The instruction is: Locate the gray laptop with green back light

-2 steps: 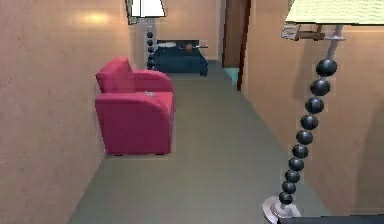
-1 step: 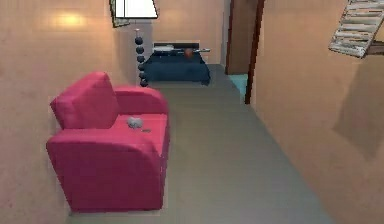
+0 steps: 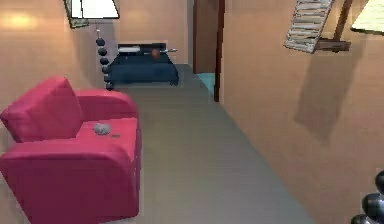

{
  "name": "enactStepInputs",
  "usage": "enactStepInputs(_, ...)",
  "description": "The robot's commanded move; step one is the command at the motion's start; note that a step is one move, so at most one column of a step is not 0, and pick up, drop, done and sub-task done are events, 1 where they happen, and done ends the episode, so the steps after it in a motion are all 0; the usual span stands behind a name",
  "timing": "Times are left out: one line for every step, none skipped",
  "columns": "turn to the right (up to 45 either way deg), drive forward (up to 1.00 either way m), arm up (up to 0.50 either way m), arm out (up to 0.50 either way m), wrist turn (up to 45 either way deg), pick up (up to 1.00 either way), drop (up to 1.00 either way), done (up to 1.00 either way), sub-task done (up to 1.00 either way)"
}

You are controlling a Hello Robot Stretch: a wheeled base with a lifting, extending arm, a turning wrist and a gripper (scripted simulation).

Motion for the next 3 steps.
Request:
enactStepInputs(0.0,0.8,0.0,0.0,0.0,0.0,0.0,0.0,0.0)
enactStepInputs(33.0,0.0,0.0,0.0,0.0,0.0,0.0,0.0,0.0)
enactStepInputs(0.0,0.2,0.0,0.0,0.0,0.0,0.0,0.0,0.0)
